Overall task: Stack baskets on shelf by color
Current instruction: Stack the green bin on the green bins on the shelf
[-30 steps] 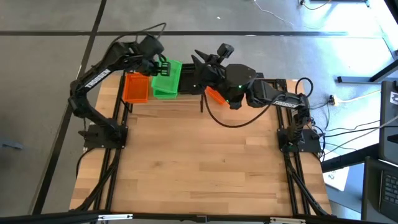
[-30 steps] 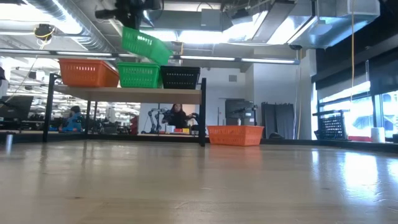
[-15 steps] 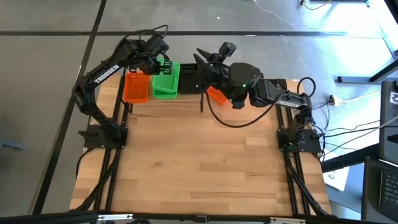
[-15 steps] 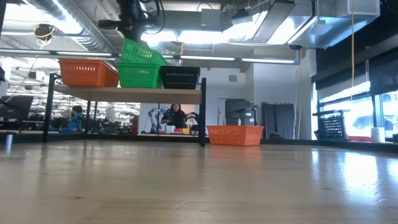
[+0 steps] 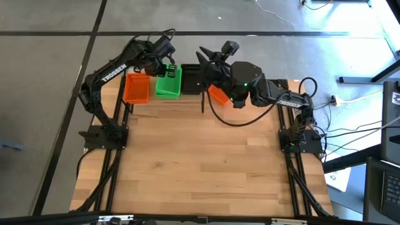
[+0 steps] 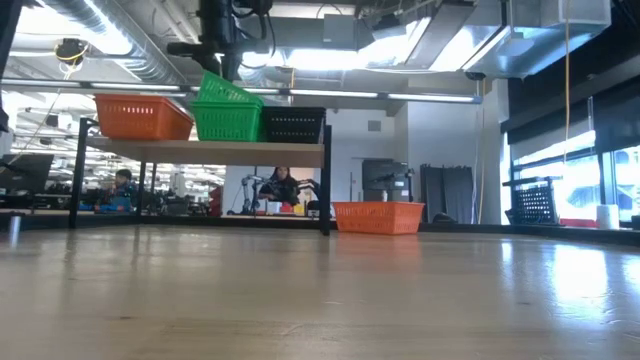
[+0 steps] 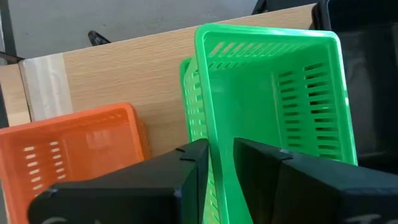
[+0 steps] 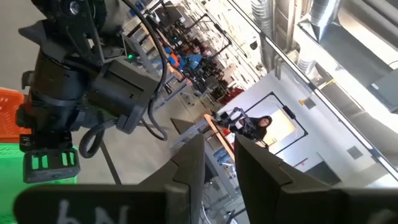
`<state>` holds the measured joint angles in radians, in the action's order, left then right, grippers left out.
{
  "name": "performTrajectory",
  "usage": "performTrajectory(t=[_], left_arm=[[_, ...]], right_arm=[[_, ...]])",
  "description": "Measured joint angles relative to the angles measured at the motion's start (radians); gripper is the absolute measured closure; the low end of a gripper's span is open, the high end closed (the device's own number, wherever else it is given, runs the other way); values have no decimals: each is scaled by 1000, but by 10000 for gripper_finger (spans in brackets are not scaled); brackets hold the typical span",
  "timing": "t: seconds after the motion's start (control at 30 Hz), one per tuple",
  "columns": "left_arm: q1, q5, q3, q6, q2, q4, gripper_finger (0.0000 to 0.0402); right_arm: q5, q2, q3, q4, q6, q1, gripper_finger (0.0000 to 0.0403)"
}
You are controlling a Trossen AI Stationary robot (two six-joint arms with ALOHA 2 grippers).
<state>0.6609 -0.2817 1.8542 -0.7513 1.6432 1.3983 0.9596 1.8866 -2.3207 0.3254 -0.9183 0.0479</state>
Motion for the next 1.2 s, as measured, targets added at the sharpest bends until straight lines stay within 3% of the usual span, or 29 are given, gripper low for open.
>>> performTrajectory(t=[0.4,0.5,0.8,1.2], left_arm=[[0,4,0,4,-87,-14,336],[-2,18,0,77,-94,-43,338],[-14,20,0,185,-95,-23,397],[-6,11,-61,228,-92,-24,401]], right_arm=[[0,0,0,0,9,-3,312],[0,0,0,0,41,-3,312],[1,0,0,0,57,-3,312],[19,0,0,0,58,-3,312]])
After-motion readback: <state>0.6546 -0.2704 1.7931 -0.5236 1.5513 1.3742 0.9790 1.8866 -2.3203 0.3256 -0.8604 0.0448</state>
